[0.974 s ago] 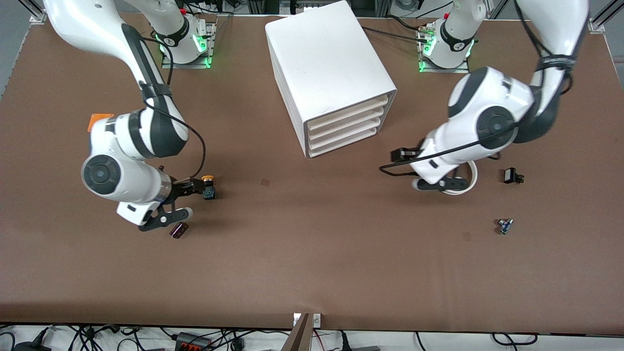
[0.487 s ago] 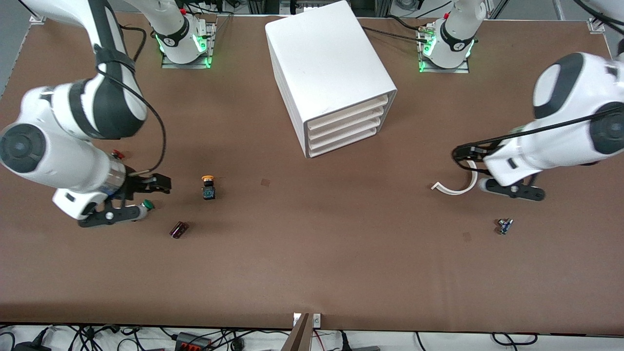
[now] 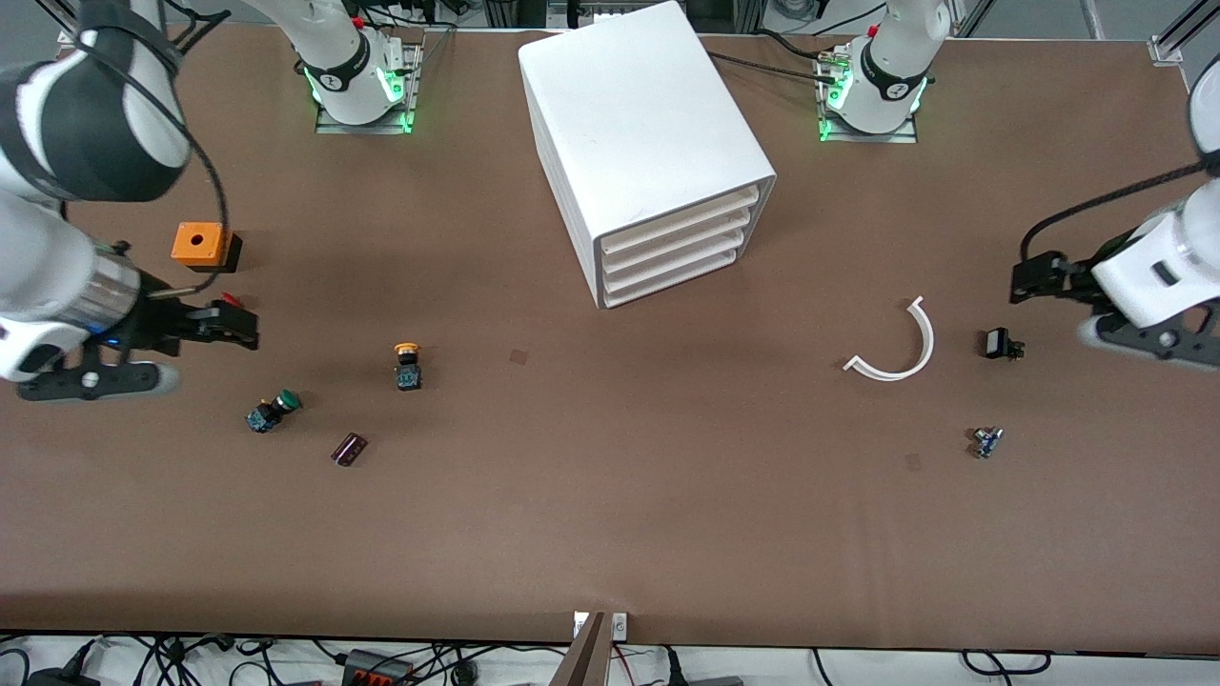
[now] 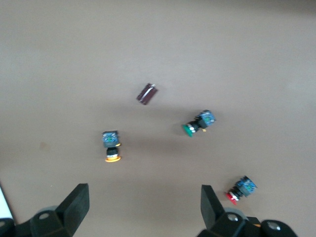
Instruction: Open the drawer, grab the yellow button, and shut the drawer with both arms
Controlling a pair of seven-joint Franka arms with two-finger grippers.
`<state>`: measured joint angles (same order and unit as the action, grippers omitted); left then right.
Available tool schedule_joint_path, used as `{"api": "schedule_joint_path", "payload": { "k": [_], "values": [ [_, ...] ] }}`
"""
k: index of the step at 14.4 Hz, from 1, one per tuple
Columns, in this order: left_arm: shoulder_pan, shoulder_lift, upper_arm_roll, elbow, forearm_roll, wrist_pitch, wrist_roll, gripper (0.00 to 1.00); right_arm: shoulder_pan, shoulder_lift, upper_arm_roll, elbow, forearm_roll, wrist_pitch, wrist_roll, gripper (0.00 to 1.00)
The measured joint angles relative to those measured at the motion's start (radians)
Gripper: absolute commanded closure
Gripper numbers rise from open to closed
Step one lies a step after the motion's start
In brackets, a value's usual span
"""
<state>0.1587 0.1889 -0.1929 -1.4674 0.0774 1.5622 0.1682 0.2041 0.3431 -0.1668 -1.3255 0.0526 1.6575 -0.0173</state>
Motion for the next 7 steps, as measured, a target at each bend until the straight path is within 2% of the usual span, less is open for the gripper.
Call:
{"api": "schedule_joint_path", "payload": {
  "k": [3, 5, 7],
  "values": [
    [-0.121, -0.106, 0.141, -0.159, -0.011, 0.176, -0.004, 0.0, -0.092, -0.032, -0.003, 0.002, 0.004, -0.005, 0.0, 0.0],
    [-0.134, -0.177, 0.172, -0.271, -0.047, 0.25, -0.004, 0.0, -0.139, -0.05, -0.001, 0.001, 0.011, -0.01, -0.001, 0.0],
    [-0.135, -0.237, 0.182, -0.333, -0.058, 0.258, -0.004, 0.0, -0.163, -0.065, 0.002, -0.001, 0.012, -0.016, -0.001, 0.0]
  ]
}}
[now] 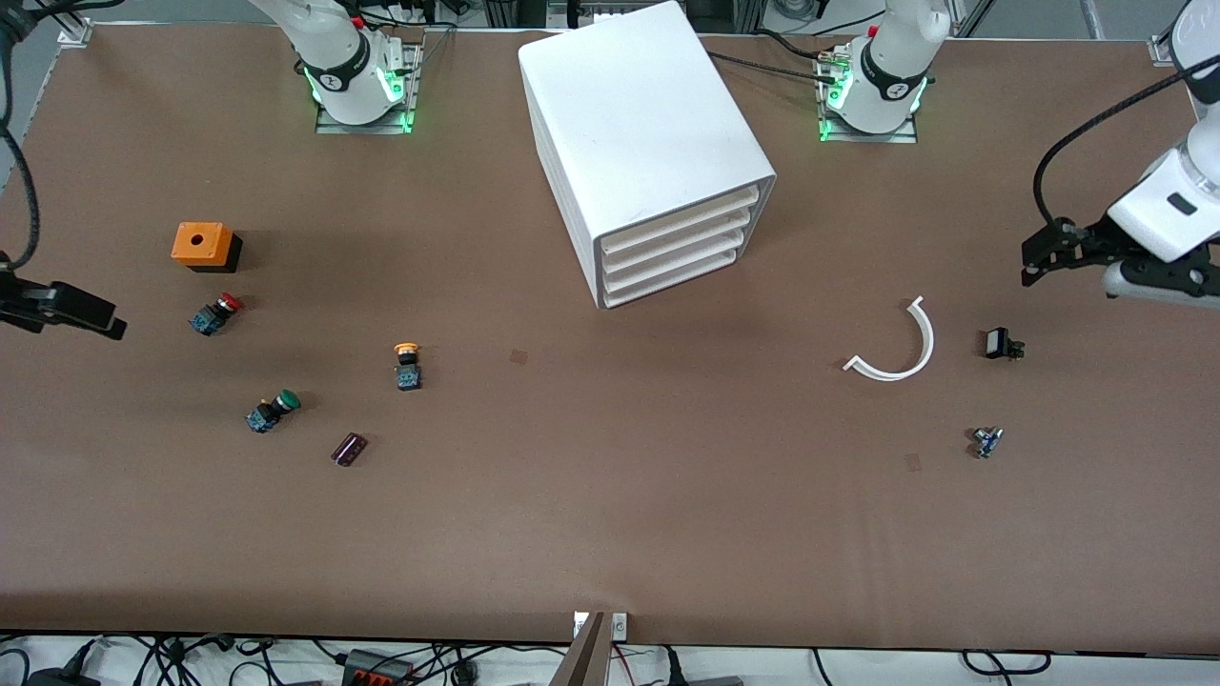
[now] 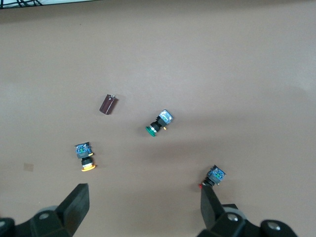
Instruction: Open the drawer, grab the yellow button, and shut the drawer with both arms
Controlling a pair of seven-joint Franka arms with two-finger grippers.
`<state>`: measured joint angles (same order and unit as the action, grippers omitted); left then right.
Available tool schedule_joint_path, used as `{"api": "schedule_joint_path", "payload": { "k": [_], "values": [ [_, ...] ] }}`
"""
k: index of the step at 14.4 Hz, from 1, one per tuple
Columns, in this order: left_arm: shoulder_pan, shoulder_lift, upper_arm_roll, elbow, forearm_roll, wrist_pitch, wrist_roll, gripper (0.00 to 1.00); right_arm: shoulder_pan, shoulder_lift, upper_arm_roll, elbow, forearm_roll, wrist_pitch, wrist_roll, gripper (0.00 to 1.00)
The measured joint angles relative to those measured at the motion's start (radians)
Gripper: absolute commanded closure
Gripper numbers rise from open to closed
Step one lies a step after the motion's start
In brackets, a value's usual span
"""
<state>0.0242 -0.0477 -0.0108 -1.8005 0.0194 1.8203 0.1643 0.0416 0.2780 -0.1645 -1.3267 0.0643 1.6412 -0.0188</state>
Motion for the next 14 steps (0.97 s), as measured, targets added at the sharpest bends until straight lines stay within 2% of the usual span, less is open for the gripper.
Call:
{"api": "schedule_joint_path", "payload": {
  "k": [2, 7, 14],
  "values": [
    [0.0, -0.029, 0.002, -0.023, -0.001, -0.018, 0.0, 0.0, -0.018, -0.018, 0.016, -0.012, 0.0, -0.007, -0.002, 0.0],
    [-0.004, -0.03, 0.002, -0.018, -0.002, -0.072, 0.001, 0.0, -0.028, -0.043, 0.043, -0.055, -0.022, -0.009, -0.032, 0.0],
    [-0.019, -0.015, -0.004, 0.021, -0.002, -0.075, 0.001, 0.0, -0.028, -0.148, 0.05, -0.224, -0.047, 0.031, -0.034, 0.0]
  ]
}}
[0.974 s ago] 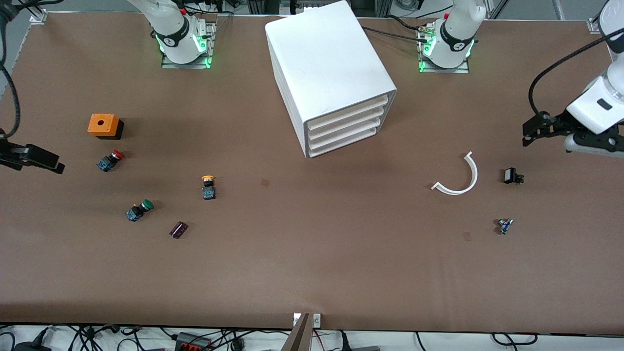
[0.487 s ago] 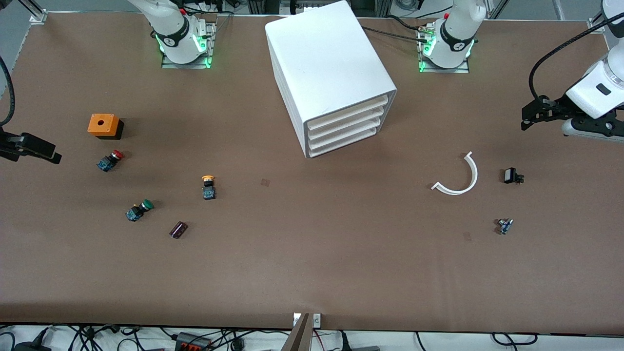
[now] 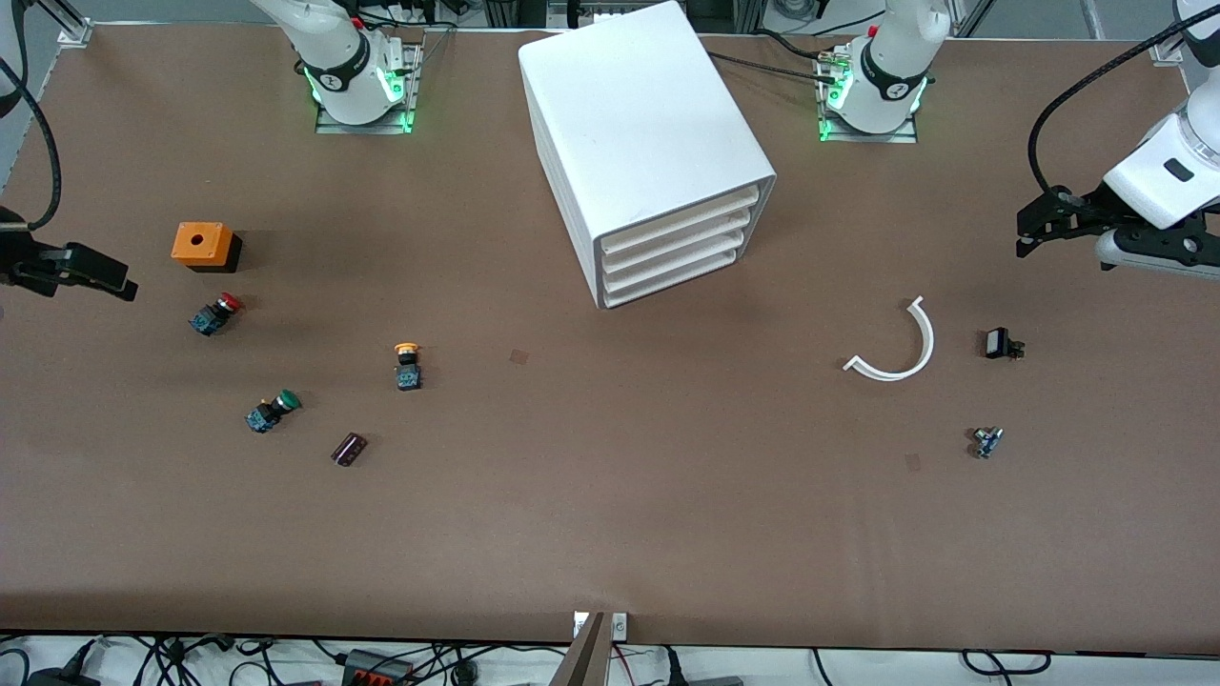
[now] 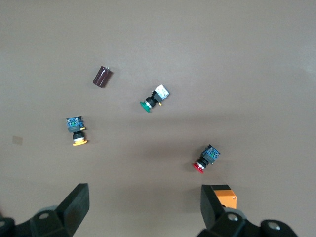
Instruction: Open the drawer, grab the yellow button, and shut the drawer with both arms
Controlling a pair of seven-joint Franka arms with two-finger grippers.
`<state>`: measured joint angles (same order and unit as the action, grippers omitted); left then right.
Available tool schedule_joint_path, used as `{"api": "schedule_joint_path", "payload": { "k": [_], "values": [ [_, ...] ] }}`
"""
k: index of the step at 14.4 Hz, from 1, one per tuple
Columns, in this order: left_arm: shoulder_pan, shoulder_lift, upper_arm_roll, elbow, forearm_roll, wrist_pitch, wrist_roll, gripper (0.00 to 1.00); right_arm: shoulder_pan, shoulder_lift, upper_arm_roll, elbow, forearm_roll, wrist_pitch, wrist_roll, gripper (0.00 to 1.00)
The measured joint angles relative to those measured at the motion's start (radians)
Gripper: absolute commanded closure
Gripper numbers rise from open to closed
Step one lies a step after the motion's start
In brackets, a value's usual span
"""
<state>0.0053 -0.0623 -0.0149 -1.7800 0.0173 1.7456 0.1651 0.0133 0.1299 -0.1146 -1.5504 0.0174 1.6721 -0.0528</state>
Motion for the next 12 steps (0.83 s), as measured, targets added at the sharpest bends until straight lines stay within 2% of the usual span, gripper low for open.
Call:
{"api": "schedule_joint_path", "payload": {
  "k": [12],
  "values": [
    [-0.003, 0.005, 0.0, 0.003, 0.0, -0.003, 0.0, 0.0, 0.001, -0.031, 0.009, -0.037, -0.006, 0.001, -0.003, 0.0]
  ]
}}
